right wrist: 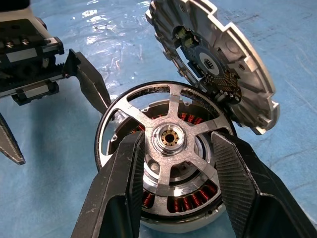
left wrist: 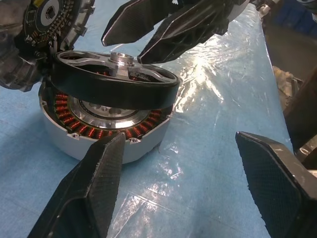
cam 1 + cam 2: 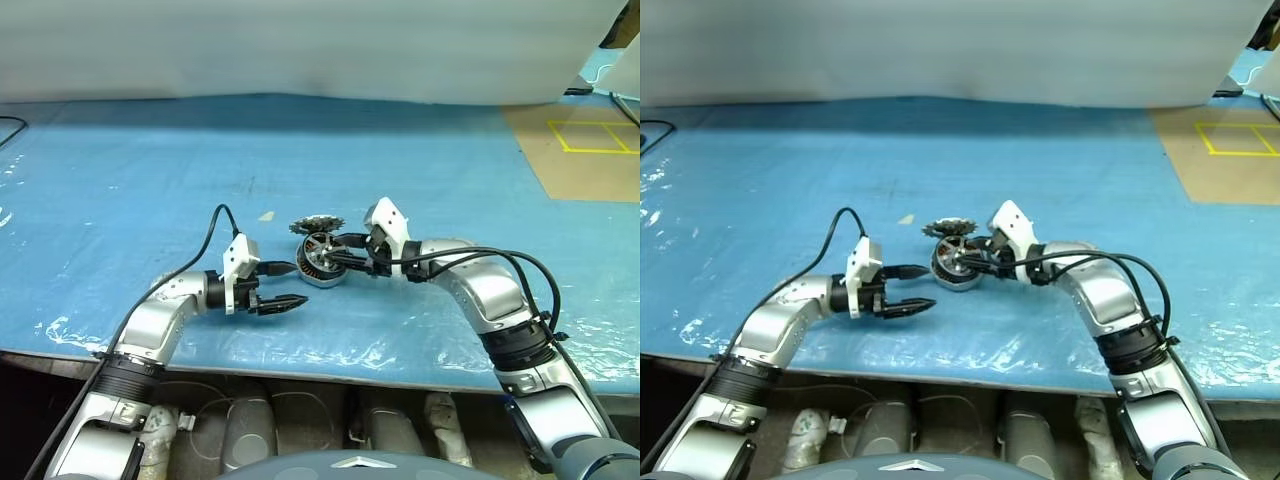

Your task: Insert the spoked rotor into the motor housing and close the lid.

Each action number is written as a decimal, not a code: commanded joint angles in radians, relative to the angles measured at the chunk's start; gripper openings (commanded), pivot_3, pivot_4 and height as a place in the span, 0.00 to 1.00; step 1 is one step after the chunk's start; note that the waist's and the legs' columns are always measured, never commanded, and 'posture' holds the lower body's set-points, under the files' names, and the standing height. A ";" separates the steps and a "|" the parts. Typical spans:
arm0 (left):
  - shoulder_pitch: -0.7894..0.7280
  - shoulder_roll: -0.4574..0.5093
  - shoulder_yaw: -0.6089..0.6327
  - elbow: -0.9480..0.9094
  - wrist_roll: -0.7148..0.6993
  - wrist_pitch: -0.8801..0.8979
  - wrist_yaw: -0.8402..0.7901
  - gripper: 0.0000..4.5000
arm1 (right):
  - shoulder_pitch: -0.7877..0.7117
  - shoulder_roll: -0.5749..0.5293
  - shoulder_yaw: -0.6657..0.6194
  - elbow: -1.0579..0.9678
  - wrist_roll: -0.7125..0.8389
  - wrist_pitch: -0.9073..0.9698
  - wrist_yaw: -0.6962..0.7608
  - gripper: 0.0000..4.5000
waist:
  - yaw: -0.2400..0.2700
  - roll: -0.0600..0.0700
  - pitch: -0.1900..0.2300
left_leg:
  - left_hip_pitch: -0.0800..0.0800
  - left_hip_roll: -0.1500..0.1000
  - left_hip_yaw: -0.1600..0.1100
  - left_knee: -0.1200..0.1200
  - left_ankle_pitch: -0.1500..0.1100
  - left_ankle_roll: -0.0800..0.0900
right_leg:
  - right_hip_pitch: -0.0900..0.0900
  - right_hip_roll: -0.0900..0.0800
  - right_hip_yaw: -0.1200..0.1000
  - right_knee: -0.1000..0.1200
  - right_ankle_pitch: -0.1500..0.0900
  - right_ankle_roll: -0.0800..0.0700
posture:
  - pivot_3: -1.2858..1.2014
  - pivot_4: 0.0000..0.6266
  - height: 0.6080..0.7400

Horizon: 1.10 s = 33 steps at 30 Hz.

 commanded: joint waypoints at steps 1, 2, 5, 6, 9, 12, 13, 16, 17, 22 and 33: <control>-0.006 -0.001 0.007 -0.032 -0.015 0.000 0.001 0.83 | -0.007 0.012 0.002 -0.016 -0.006 -0.025 0.001 0.49 | 0.000 0.000 0.000 | 0.000 0.000 0.000 0.000 0.000 0.000 | 0.000 0.000 0.000 0.000 0.000 0.000 | 0.52 0.24 1.00; -0.007 -0.001 0.007 -0.031 -0.014 -0.001 0.001 0.83 | -0.004 0.016 0.000 -0.013 -0.004 -0.022 0.001 0.49 | 0.000 0.000 0.000 | 0.000 0.000 0.000 0.000 0.000 0.000 | 0.000 0.000 0.000 0.000 0.000 0.000 | 0.52 0.24 1.00; -0.013 -0.002 0.008 -0.025 -0.014 -0.001 0.001 0.83 | -0.002 0.023 -0.003 -0.006 -0.005 -0.021 0.002 0.49 | 0.000 0.000 0.000 | 0.000 0.000 0.000 0.000 0.000 0.000 | 0.000 0.000 0.000 0.000 0.000 0.000 | 0.52 0.24 1.00; -0.016 -0.002 0.009 -0.023 -0.014 -0.001 0.001 0.83 | -0.004 0.026 -0.006 -0.008 -0.001 -0.018 0.002 0.49 | 0.000 0.000 0.000 | 0.000 0.000 0.000 0.000 0.000 0.000 | 0.000 0.000 0.000 0.000 0.000 0.000 | 0.52 0.24 1.00; -0.023 -0.005 0.010 -0.012 -0.013 -0.007 -0.001 0.83 | -0.004 0.030 -0.015 -0.017 0.017 -0.002 0.009 0.40 | 0.000 0.000 0.000 | 0.000 0.000 0.000 0.000 0.000 0.000 | 0.000 0.000 0.000 0.000 0.000 0.000 | 0.52 0.24 1.00; -0.023 -0.008 0.010 -0.001 -0.009 -0.015 -0.004 0.83 | 0.002 0.023 -0.010 -0.017 0.013 -0.002 0.017 0.20 | 0.000 0.000 0.000 | 0.000 0.000 0.000 0.000 0.000 0.000 | 0.000 0.000 0.000 0.000 0.000 0.000 | 0.52 0.24 1.00; -0.023 -0.009 0.009 0.000 -0.009 -0.016 -0.004 0.83 | 0.004 0.022 -0.008 -0.015 0.011 -0.005 0.017 0.13 | 0.000 0.000 0.000 | 0.000 0.000 0.000 0.000 0.000 0.000 | 0.000 0.000 0.000 0.000 0.000 0.000 | 0.52 0.24 1.00; -0.019 -0.009 0.008 -0.003 -0.009 -0.018 -0.003 0.83 | 0.001 0.022 -0.012 -0.011 0.010 -0.005 0.014 0.06 | 0.000 0.000 0.000 | 0.000 0.000 0.000 0.000 0.000 0.000 | 0.000 0.000 0.000 0.000 0.000 0.000 | 0.52 0.24 1.00; -0.018 -0.009 0.008 -0.004 -0.009 -0.018 -0.003 0.83 | 0.000 0.021 -0.012 -0.010 0.009 -0.005 0.015 0.06 | 0.000 0.000 0.000 | 0.000 0.000 0.000 0.000 0.000 0.000 | 0.000 0.000 0.000 0.000 0.000 0.000 | 0.52 0.24 1.00; -0.020 -0.009 0.009 -0.004 -0.009 -0.017 -0.003 0.83 | -0.019 0.029 -0.026 -0.001 0.004 -0.005 -0.006 0.06 | 0.000 0.000 0.000 | 0.000 0.000 0.000 0.000 0.000 0.000 | 0.000 0.000 0.000 0.000 0.000 0.000 | 0.52 0.24 1.00; -0.024 -0.009 0.007 0.027 0.005 -0.042 -0.005 0.83 | -0.022 0.025 -0.056 -0.051 0.055 0.035 0.005 0.06 | 0.000 0.000 0.000 | 0.000 0.000 0.000 0.000 0.000 0.000 | 0.000 0.000 0.000 0.000 0.000 0.000 | 0.52 0.24 1.00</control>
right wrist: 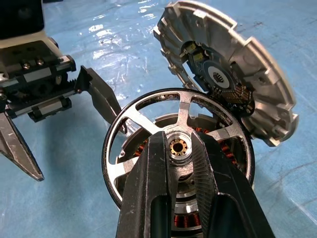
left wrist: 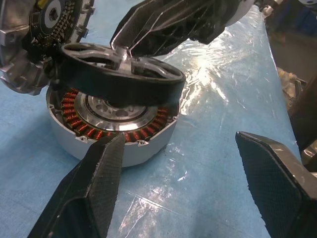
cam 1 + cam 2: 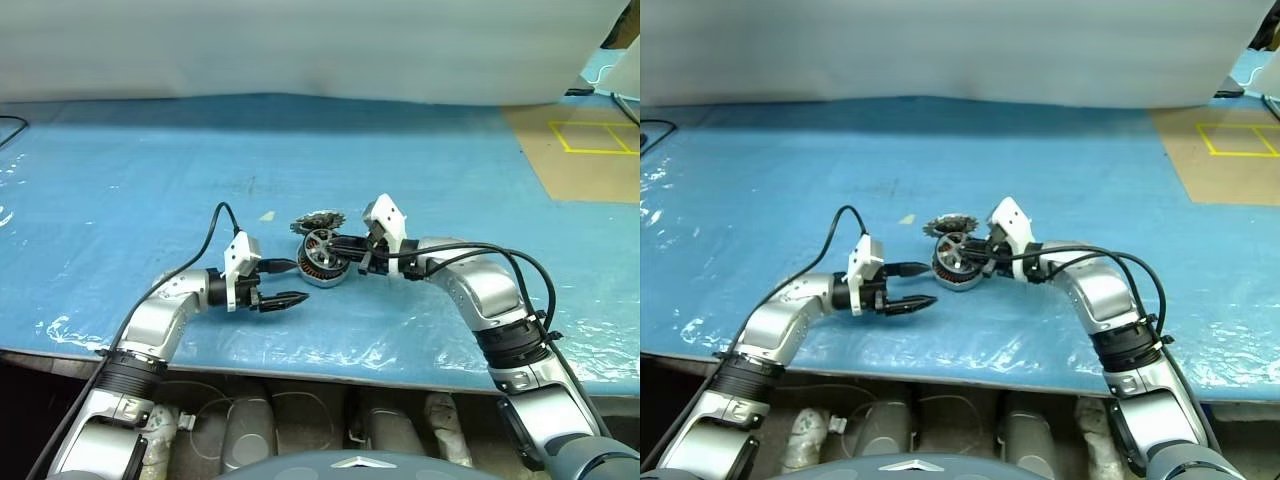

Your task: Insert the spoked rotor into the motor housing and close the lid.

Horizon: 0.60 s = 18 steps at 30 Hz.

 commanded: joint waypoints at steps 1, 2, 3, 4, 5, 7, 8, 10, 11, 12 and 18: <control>-0.007 0.000 0.007 -0.001 -0.003 -0.022 -0.005 0.83 | -0.013 -0.007 -0.032 -0.043 0.021 0.001 0.001 0.06 | 0.000 0.000 0.000 | 0.000 0.000 0.000 0.000 0.000 0.000 | 0.000 0.000 0.000 0.000 0.000 0.000 | 0.52 0.24 1.00; -0.007 0.001 0.007 0.001 -0.003 -0.023 -0.006 0.83 | -0.012 -0.011 -0.033 -0.041 0.019 0.000 0.000 0.06 | 0.000 0.000 0.000 | 0.000 0.000 0.000 0.000 0.000 0.000 | 0.000 0.000 0.000 0.000 0.000 0.000 | 0.52 0.24 1.00; -0.007 0.001 0.007 0.003 -0.003 -0.026 -0.007 0.83 | -0.012 -0.015 -0.033 -0.037 0.016 0.000 0.000 0.06 | 0.000 0.000 0.000 | 0.000 0.000 0.000 0.000 0.000 0.000 | 0.000 0.000 0.000 0.000 0.000 0.000 | 0.52 0.24 1.00; -0.006 0.002 0.007 0.005 -0.002 -0.028 -0.008 0.83 | -0.011 -0.018 -0.031 -0.036 0.014 -0.001 0.001 0.06 | 0.000 0.000 0.000 | 0.000 0.000 0.000 0.000 0.000 0.000 | 0.000 0.000 0.000 0.000 0.000 0.000 | 0.52 0.24 1.00; -0.005 0.001 0.006 0.006 -0.002 -0.031 -0.009 0.83 | -0.010 -0.020 -0.026 -0.039 0.012 -0.003 0.002 0.06 | 0.000 0.000 0.000 | 0.000 0.000 0.000 0.000 0.000 0.000 | 0.000 0.000 0.000 0.000 0.000 0.000 | 0.52 0.24 1.00; -0.004 -0.001 0.004 0.008 -0.002 -0.034 -0.009 0.83 | -0.008 -0.021 -0.018 -0.050 0.013 -0.003 0.003 0.06 | 0.000 0.000 0.000 | 0.000 0.000 0.000 0.000 0.000 0.000 | 0.000 0.000 0.000 0.000 0.000 0.000 | 0.52 0.24 1.00; -0.003 -0.003 0.004 0.008 -0.003 -0.034 -0.008 0.83 | -0.010 -0.019 -0.017 -0.054 0.015 -0.002 0.002 0.06 | 0.000 0.000 0.000 | 0.000 0.000 0.000 0.000 0.000 0.000 | 0.000 0.000 0.000 0.000 0.000 0.000 | 0.52 0.24 1.00; -0.002 -0.006 0.002 0.009 -0.002 -0.037 -0.007 0.83 | -0.019 -0.013 -0.020 -0.053 0.016 -0.001 -0.003 0.06 | 0.000 0.000 0.000 | 0.000 0.000 0.000 0.000 0.000 0.000 | 0.000 0.000 0.000 0.000 0.000 0.000 | 0.52 0.24 1.00; -0.001 -0.007 0.001 0.010 -0.001 -0.038 -0.008 0.83 | -0.025 -0.008 -0.022 -0.047 0.013 -0.001 -0.009 0.06 | 0.000 0.000 0.000 | 0.000 0.000 0.000 0.000 0.000 0.000 | 0.000 0.000 0.000 0.000 0.000 0.000 | 0.52 0.24 1.00; 0.001 -0.008 0.001 0.010 -0.001 -0.039 -0.008 0.83 | -0.029 -0.006 -0.021 -0.042 0.010 -0.003 -0.013 0.06 | 0.000 0.000 0.000 | 0.000 0.000 0.000 0.000 0.000 0.000 | 0.000 0.000 0.000 0.000 0.000 0.000 | 0.52 0.24 1.00; 0.006 -0.006 0.004 0.002 -0.002 -0.036 -0.006 0.83 | -0.015 -0.035 0.031 -0.015 -0.070 -0.070 -0.008 0.06 | 0.000 0.000 0.000 | 0.000 0.000 0.000 0.000 0.000 0.000 | 0.000 0.000 0.000 0.000 0.000 0.000 | 0.52 0.24 1.00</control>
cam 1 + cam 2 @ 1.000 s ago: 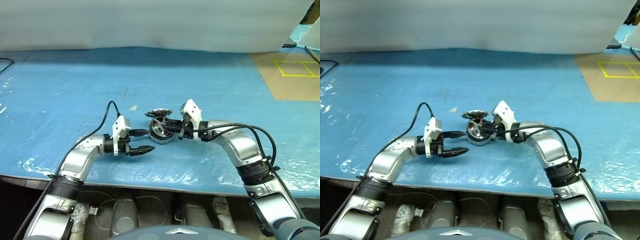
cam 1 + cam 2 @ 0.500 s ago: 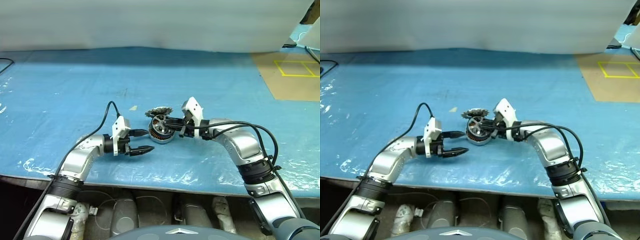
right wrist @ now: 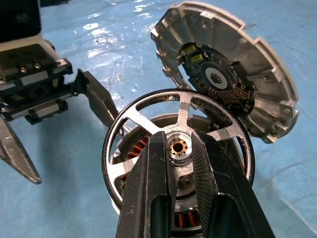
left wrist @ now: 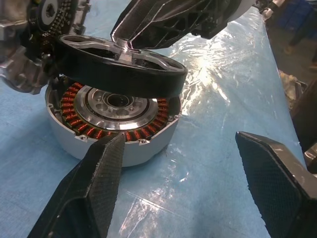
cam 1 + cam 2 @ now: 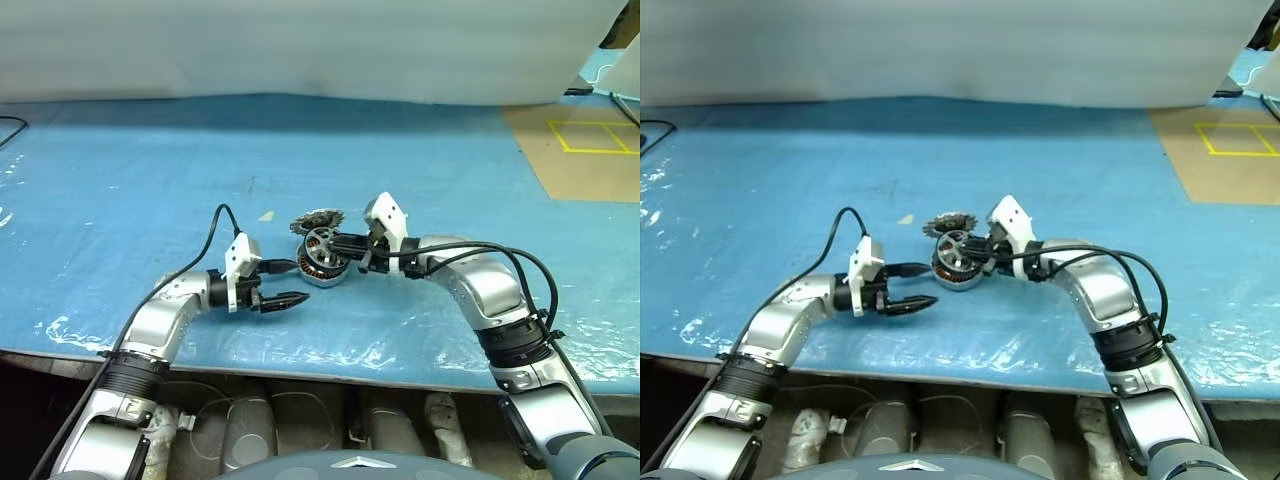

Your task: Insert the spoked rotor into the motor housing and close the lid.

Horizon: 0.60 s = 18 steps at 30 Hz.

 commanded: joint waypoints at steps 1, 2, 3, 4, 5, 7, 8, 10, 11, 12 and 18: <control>0.006 0.008 0.006 -0.024 -0.004 -0.012 -0.006 0.83 | -0.004 -0.020 0.017 -0.015 -0.029 -0.047 0.018 0.06 | 0.000 0.000 0.000 | 0.000 0.000 0.000 0.000 0.000 0.000 | 0.000 0.000 0.000 0.000 0.000 0.000 | 0.52 0.24 1.00; 0.006 0.009 0.006 -0.025 -0.003 -0.012 -0.006 0.83 | -0.001 -0.025 0.024 -0.018 -0.034 -0.051 0.024 0.06 | 0.000 0.000 0.000 | 0.000 0.000 0.000 0.000 0.000 0.000 | 0.000 0.000 0.000 0.000 0.000 0.000 | 0.52 0.24 1.00; 0.006 0.009 0.006 -0.025 -0.003 -0.012 -0.005 0.83 | 0.002 -0.029 0.030 -0.020 -0.041 -0.058 0.029 0.06 | 0.000 0.000 0.000 | 0.000 0.000 0.000 0.000 0.000 0.000 | 0.000 0.000 0.000 0.000 0.000 0.000 | 0.52 0.24 1.00; 0.006 0.009 0.006 -0.026 -0.003 -0.011 -0.005 0.83 | 0.004 -0.031 0.033 -0.021 -0.046 -0.062 0.032 0.06 | 0.000 0.000 0.000 | 0.000 0.000 0.000 0.000 0.000 0.000 | 0.000 0.000 0.000 0.000 0.000 0.000 | 0.52 0.24 1.00; 0.005 0.009 0.006 -0.028 -0.004 -0.009 -0.004 0.83 | 0.004 -0.030 0.035 -0.021 -0.048 -0.064 0.033 0.06 | 0.000 0.000 0.000 | 0.000 0.000 0.000 0.000 0.000 0.000 | 0.000 0.000 0.000 0.000 0.000 0.000 | 0.52 0.24 1.00; 0.004 0.009 0.006 -0.031 -0.006 -0.005 -0.003 0.83 | 0.003 -0.024 0.033 -0.020 -0.049 -0.064 0.034 0.06 | 0.000 0.000 0.000 | 0.000 0.000 0.000 0.000 0.000 0.000 | 0.000 0.000 0.000 0.000 0.000 0.000 | 0.52 0.24 1.00; 0.003 0.009 0.007 -0.032 -0.006 -0.005 -0.003 0.83 | 0.000 -0.022 0.034 -0.018 -0.052 -0.073 0.037 0.06 | 0.000 0.000 0.000 | 0.000 0.000 0.000 0.000 0.000 0.000 | 0.000 0.000 0.000 0.000 0.000 0.000 | 0.52 0.24 1.00; 0.002 0.009 0.007 -0.033 -0.007 -0.003 -0.002 0.83 | 0.000 -0.016 0.030 -0.013 -0.052 -0.100 0.044 0.13 | 0.000 0.000 0.000 | 0.000 0.000 0.000 0.000 0.000 0.000 | 0.000 0.000 0.000 0.000 0.000 0.000 | 0.52 0.24 1.00; 0.002 0.009 0.007 -0.034 -0.007 -0.002 -0.002 0.83 | -0.004 -0.004 0.017 -0.006 -0.045 -0.103 0.037 0.22 | 0.000 0.000 0.000 | 0.000 0.000 0.000 0.000 0.000 0.000 | 0.000 0.000 0.000 0.000 0.000 0.000 | 0.52 0.24 1.00; 0.002 0.009 0.007 -0.036 -0.008 0.000 -0.001 0.83 | -0.008 0.005 0.006 -0.003 -0.037 -0.095 0.032 0.27 | 0.000 0.000 0.000 | 0.000 0.000 0.000 0.000 0.000 0.000 | 0.000 0.000 0.000 0.000 0.000 0.000 | 0.52 0.24 1.00; 0.004 0.009 0.007 -0.045 -0.009 0.010 0.004 0.83 | -0.037 0.015 -0.030 -0.011 -0.017 -0.021 0.008 0.49 | 0.000 0.000 0.000 | 0.000 0.000 0.000 0.000 0.000 0.000 | 0.000 0.000 0.000 0.000 0.000 0.000 | 0.52 0.24 1.00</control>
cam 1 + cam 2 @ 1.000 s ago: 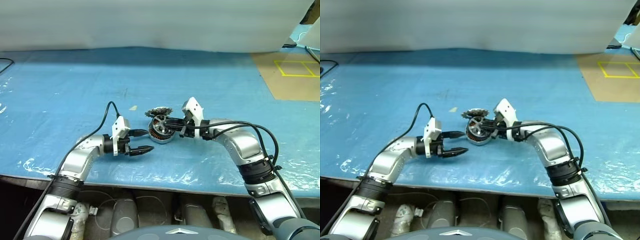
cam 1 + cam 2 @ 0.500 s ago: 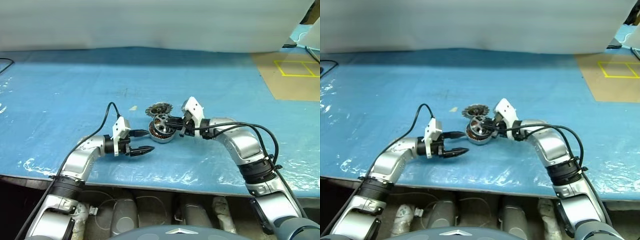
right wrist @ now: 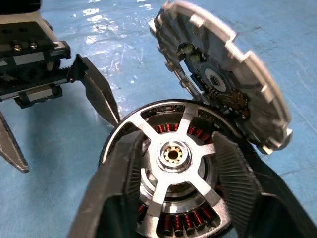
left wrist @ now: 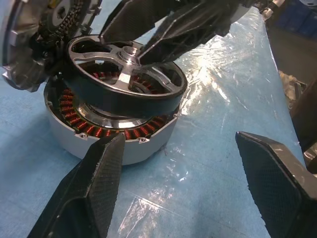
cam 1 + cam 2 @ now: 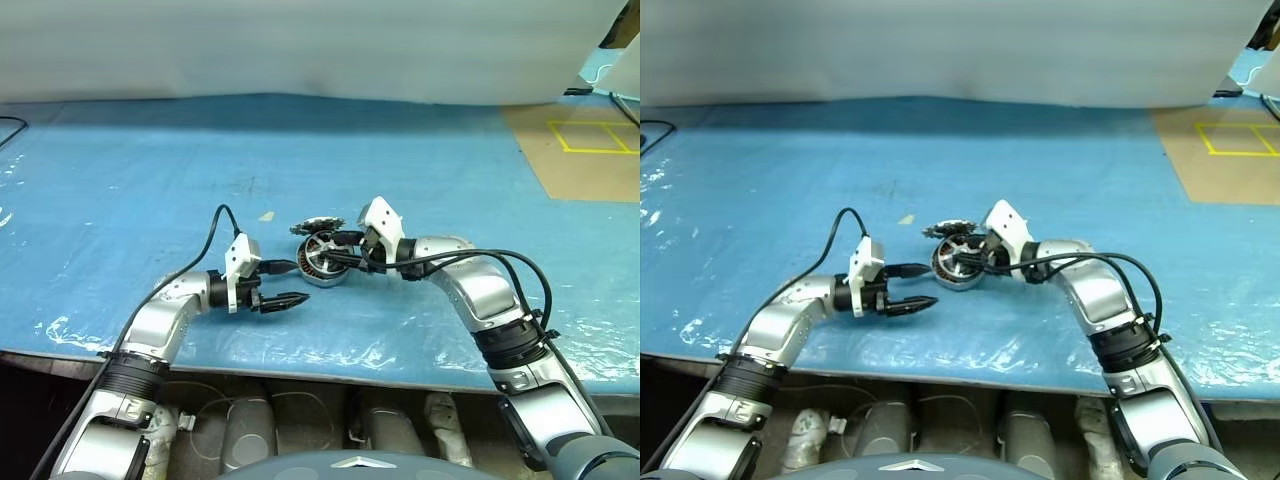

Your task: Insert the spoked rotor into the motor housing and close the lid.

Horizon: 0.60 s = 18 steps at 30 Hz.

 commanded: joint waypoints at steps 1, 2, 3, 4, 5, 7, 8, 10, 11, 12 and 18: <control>0.002 0.008 0.007 -0.043 -0.009 0.005 0.004 0.83 | -0.032 -0.001 -0.053 -0.028 0.039 0.019 0.001 0.49 | 0.000 0.000 0.000 | 0.000 0.000 0.000 0.000 0.000 0.000 | 0.000 0.000 0.000 0.000 0.000 0.000 | 0.52 0.24 1.00; 0.003 0.007 0.007 -0.046 -0.010 0.008 0.005 0.83 | -0.034 -0.002 -0.059 -0.028 0.041 0.021 0.002 0.49 | 0.000 0.000 0.000 | 0.000 0.000 0.000 0.000 0.000 0.000 | 0.000 0.000 0.000 0.000 0.000 0.000 | 0.52 0.24 1.00; 0.003 0.007 0.008 -0.049 -0.011 0.012 0.007 0.83 | -0.036 -0.003 -0.064 -0.027 0.042 0.021 0.003 0.49 | 0.000 0.000 0.000 | 0.000 0.000 0.000 0.000 0.000 0.000 | 0.000 0.000 0.000 0.000 0.000 0.000 | 0.52 0.24 1.00; 0.003 0.006 0.008 -0.051 -0.011 0.013 0.008 0.83 | -0.037 -0.006 -0.063 -0.026 0.038 0.018 0.005 0.49 | 0.000 0.000 0.000 | 0.000 0.000 0.000 0.000 0.000 0.000 | 0.000 0.000 0.000 0.000 0.000 0.000 | 0.52 0.24 1.00; 0.003 0.006 0.008 -0.053 -0.011 0.014 0.009 0.83 | -0.038 -0.009 -0.061 -0.025 0.035 0.015 0.007 0.49 | 0.000 0.000 0.000 | 0.000 0.000 0.000 0.000 0.000 0.000 | 0.000 0.000 0.000 0.000 0.000 0.000 | 0.52 0.24 1.00; 0.005 0.007 0.008 -0.056 -0.011 0.016 0.010 0.83 | -0.036 -0.008 -0.061 -0.025 0.035 0.017 0.006 0.49 | 0.000 0.000 0.000 | 0.000 0.000 0.000 0.000 0.000 0.000 | 0.000 0.000 0.000 0.000 0.000 0.000 | 0.52 0.24 1.00; 0.005 0.008 0.008 -0.059 -0.012 0.020 0.010 0.83 | -0.035 -0.005 -0.061 -0.025 0.036 0.019 0.004 0.49 | 0.000 0.000 0.000 | 0.000 0.000 0.000 0.000 0.000 0.000 | 0.000 0.000 0.000 0.000 0.000 0.000 | 0.52 0.24 1.00; 0.005 0.008 0.008 -0.064 -0.013 0.025 0.012 0.83 | -0.034 0.002 -0.061 -0.025 0.038 0.019 0.000 0.49 | 0.000 0.000 0.000 | 0.000 0.000 0.000 0.000 0.000 0.000 | 0.000 0.000 0.000 0.000 0.000 0.000 | 0.52 0.24 1.00; 0.005 0.009 0.008 -0.065 -0.013 0.026 0.012 0.83 | -0.036 0.007 -0.064 -0.026 0.042 0.022 -0.003 0.49 | 0.000 0.000 0.000 | 0.000 0.000 0.000 0.000 0.000 0.000 | 0.000 0.000 0.000 0.000 0.000 0.000 | 0.52 0.24 1.00; 0.004 0.009 0.009 -0.066 -0.014 0.028 0.013 0.83 | -0.039 0.014 -0.071 -0.029 0.052 0.026 -0.003 0.49 | 0.000 0.000 0.000 | 0.000 0.000 0.000 0.000 0.000 0.000 | 0.000 0.000 0.000 0.000 0.000 0.000 | 0.52 0.24 1.00; 0.005 0.012 0.012 -0.071 -0.016 0.034 0.013 0.83 | -0.048 0.026 -0.075 -0.039 0.070 0.038 -0.005 0.49 | 0.000 0.000 0.000 | 0.000 0.000 0.000 0.000 0.000 0.000 | 0.000 0.000 0.000 0.000 0.000 0.000 | 0.52 0.24 1.00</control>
